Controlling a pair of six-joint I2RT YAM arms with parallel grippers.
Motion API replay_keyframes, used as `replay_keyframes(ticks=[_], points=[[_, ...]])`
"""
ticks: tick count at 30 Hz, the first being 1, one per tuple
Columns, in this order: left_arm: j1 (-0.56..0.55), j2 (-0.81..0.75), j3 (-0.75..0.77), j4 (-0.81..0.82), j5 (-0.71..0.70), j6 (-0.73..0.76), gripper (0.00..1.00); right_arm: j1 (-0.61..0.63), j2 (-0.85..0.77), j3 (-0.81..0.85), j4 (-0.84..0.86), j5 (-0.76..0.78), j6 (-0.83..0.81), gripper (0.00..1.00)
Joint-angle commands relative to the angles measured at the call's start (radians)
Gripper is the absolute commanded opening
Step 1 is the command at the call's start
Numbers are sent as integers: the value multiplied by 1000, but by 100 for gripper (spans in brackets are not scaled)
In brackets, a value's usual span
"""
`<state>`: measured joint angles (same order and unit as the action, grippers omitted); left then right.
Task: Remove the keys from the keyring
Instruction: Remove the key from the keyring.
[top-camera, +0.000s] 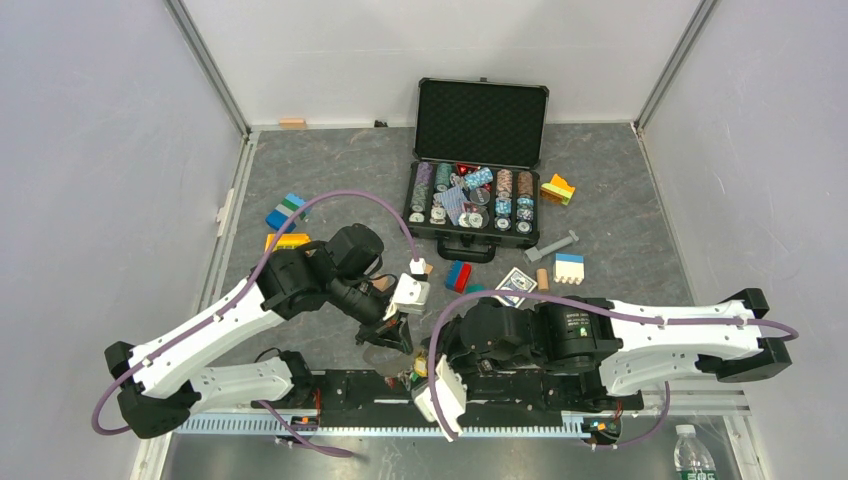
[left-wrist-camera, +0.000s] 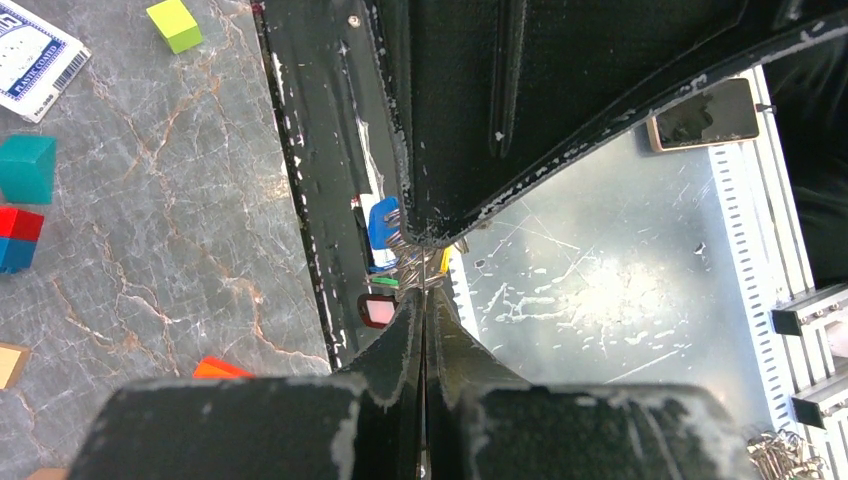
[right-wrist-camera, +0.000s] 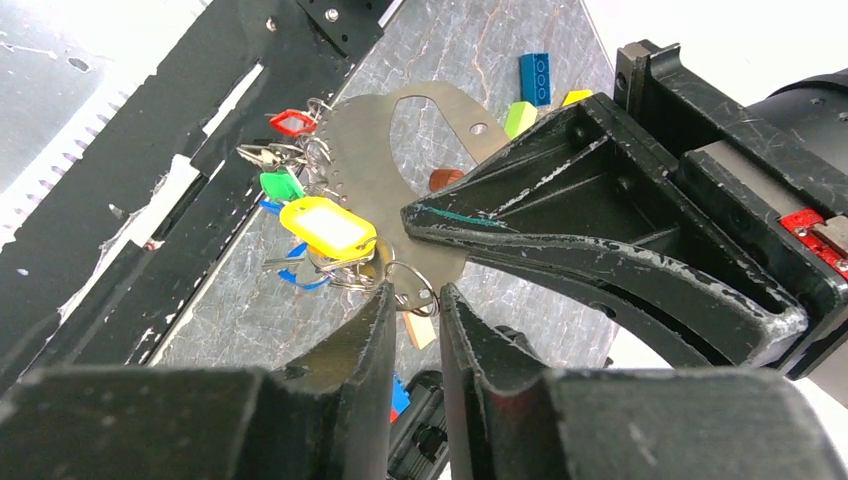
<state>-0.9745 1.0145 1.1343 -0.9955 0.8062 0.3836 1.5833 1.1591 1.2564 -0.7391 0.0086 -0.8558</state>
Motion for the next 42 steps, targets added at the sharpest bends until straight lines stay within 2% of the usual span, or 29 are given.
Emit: replay_keyframes(ticks=[1,9,15,25,34,42], points=[[-2,-16,46,14,59,3,2,-1,-11,19,-67,19,21,25],[-2,-15,42,14,57,5,2,0,-4,23,-80,-4,21,17],[-1,-16,42,14,54,3,2,1,-2,25,-92,-6,26,17],[-3,-13,46,14,54,0,2,2,-2,24,-54,-37,24,24],[-3,-8,44,13,54,0,2,6,-6,7,-3,-44,28,24],[-2,-7,45,14,54,1,3,9,-22,-5,34,-50,31,21]])
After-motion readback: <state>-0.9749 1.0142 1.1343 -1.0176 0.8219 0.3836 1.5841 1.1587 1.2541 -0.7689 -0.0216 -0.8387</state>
